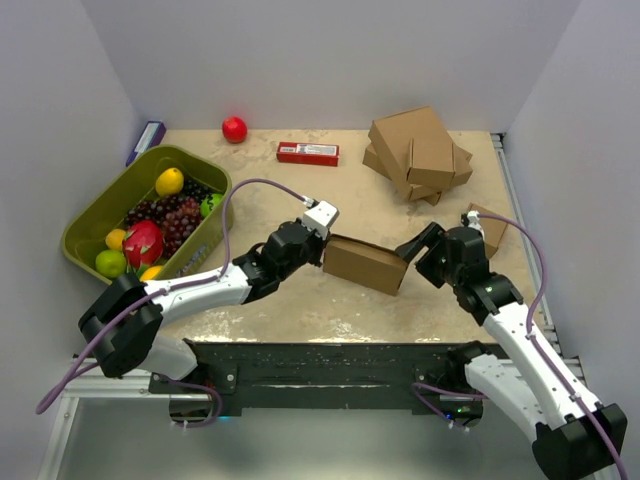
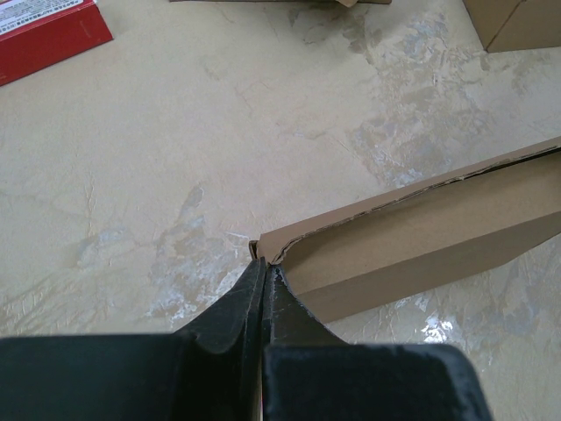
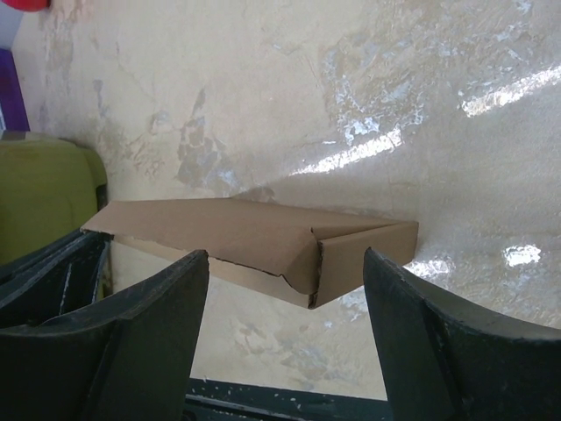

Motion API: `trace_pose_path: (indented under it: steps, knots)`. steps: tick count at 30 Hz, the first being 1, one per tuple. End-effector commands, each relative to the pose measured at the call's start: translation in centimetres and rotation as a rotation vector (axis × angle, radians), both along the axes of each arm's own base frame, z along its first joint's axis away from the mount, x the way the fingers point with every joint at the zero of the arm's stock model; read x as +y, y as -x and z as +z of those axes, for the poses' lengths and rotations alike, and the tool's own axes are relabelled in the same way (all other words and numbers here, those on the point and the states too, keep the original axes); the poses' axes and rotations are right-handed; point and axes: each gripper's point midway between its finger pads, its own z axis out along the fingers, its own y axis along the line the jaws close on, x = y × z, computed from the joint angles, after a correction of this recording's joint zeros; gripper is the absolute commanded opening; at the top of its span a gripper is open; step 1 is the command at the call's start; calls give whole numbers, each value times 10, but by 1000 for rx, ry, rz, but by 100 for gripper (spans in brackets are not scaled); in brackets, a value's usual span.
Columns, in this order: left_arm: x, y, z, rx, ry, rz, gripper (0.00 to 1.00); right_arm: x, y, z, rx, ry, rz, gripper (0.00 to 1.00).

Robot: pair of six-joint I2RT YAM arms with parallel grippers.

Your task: Fold the paper box

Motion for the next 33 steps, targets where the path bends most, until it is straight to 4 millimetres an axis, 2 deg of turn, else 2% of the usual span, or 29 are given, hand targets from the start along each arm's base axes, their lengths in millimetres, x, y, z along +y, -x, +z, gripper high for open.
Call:
trace_pose_path:
  steps: [1, 10, 13, 17, 25, 33]
  knots:
    - [14, 32, -59, 150, -155, -65, 0, -5, -11, 11, -57, -23, -66, 74]
    - [14, 33, -59, 148, -154, -66, 0, -6, -12, 2, -49, -39, -88, 73]
    - [12, 34, -59, 150, -150, -69, 0, -7, -9, -2, -41, -34, -91, 71]
    - [12, 34, -59, 160, -147, -62, 0, -10, -4, -6, -38, -42, -103, 61]
    - [12, 33, -64, 199, -169, -32, 0, -21, 3, -1, -66, -46, -159, 55]
    - [8, 35, -72, 256, -200, -25, 0, -31, 9, -6, -78, -42, -210, 51]
